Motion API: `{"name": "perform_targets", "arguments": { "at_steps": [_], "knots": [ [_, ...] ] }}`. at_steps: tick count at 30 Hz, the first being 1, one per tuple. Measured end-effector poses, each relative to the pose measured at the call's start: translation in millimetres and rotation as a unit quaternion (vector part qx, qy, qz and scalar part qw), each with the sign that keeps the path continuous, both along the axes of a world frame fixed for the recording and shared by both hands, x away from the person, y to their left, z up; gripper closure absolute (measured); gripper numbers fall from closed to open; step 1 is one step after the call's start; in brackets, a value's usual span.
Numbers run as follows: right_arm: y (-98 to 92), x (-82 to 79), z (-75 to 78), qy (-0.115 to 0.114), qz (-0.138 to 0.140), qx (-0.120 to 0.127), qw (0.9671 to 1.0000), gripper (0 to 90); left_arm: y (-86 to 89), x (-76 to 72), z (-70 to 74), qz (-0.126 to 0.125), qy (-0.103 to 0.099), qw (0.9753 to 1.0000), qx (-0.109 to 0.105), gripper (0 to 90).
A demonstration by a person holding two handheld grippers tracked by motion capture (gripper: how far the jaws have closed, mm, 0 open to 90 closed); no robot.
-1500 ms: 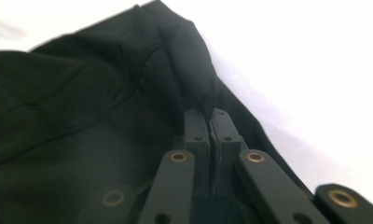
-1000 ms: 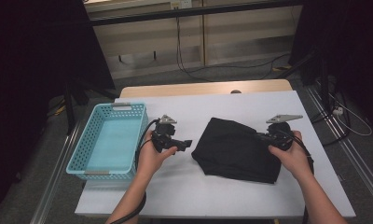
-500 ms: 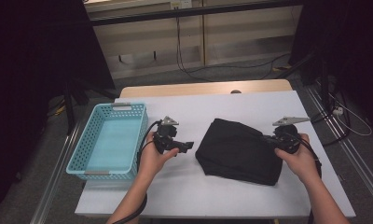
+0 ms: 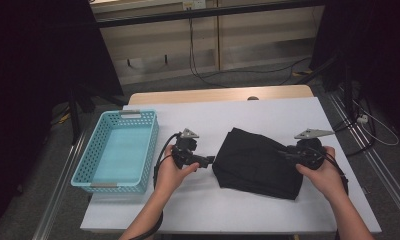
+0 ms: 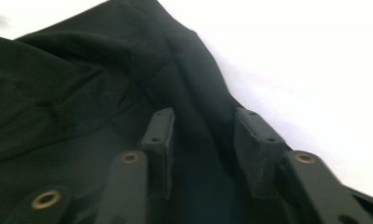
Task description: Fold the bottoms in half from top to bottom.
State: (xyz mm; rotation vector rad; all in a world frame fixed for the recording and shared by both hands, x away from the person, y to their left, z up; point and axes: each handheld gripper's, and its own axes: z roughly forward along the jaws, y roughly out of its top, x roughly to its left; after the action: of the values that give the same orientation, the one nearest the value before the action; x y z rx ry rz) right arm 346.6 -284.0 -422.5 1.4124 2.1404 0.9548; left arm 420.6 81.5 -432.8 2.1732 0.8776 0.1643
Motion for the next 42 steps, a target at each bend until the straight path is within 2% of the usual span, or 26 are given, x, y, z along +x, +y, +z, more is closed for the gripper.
{"name": "perform_targets", "arguments": {
  "at_steps": [5,10,11,14,18,19,21,23,26,30,33,34,39,42],
  "knots": [
    [5.8,1.3,-0.8,-0.004,-0.004,0.000,1.0000,41.3,-5.2,-2.7,-5.1,-0.007,0.008,0.9999,0.004,14.1],
    [10.1,1.8,-3.5,-0.002,0.003,-0.003,1.0000,35.0,-7.7,-7.2,-8.6,-0.012,0.016,0.9997,0.016,17.9],
    [10.8,1.9,-3.9,-0.002,0.004,-0.003,1.0000,34.2,-7.2,-8.4,-8.5,-0.014,0.017,0.9995,0.024,19.6],
    [12.2,1.6,-4.0,-0.002,0.004,-0.005,1.0000,32.9,-5.3,-11.9,-8.0,-0.016,0.025,0.9994,0.017,23.4],
    [12.7,1.2,-2.4,-0.006,0.007,-0.003,1.0000,32.1,-3.8,-16.1,-4.8,-0.004,0.022,0.9997,-0.005,21.2],
    [12.8,1.1,-1.9,-0.007,0.007,-0.003,0.9999,31.4,-4.3,-17.1,-4.6,-0.008,0.029,0.9994,-0.015,20.5],
    [13.0,1.0,-1.3,-0.009,0.007,-0.001,0.9999,30.7,-6.8,-19.4,-4.1,-0.015,0.031,0.9993,-0.014,20.2],
    [13.2,0.8,-0.9,-0.012,0.005,0.000,0.9999,29.0,-8.7,-20.0,-5.9,-0.010,0.032,0.9994,-0.008,22.1],
    [13.5,0.7,-0.9,-0.012,0.004,0.001,0.9999,28.0,-8.9,-20.8,-11.3,-0.011,0.037,0.9993,0.003,38.8],
    [13.3,0.8,-1.2,-0.012,0.004,0.001,0.9999,27.0,-9.4,-22.2,-12.6,-0.015,0.041,0.9990,0.003,57.0],
    [13.3,0.8,-1.0,-0.014,0.001,0.000,0.9999,25.7,-10.8,-23.7,-14.7,-0.017,0.054,0.9984,0.003,66.1],
    [13.3,0.7,-0.6,-0.014,0.000,0.001,0.9999,25.4,-10.9,-23.8,-15.1,-0.017,0.063,0.9979,-0.003,69.5],
    [13.3,0.2,1.3,-0.016,0.000,0.004,0.9999,24.7,-14.7,-25.7,-17.0,-0.029,0.064,0.9975,-0.013,78.8],
    [12.2,0.4,1.9,-0.019,0.000,0.006,0.9998,24.5,-12.4,-24.4,-16.6,-0.026,0.079,0.9963,-0.020,85.0]
  ]
}}
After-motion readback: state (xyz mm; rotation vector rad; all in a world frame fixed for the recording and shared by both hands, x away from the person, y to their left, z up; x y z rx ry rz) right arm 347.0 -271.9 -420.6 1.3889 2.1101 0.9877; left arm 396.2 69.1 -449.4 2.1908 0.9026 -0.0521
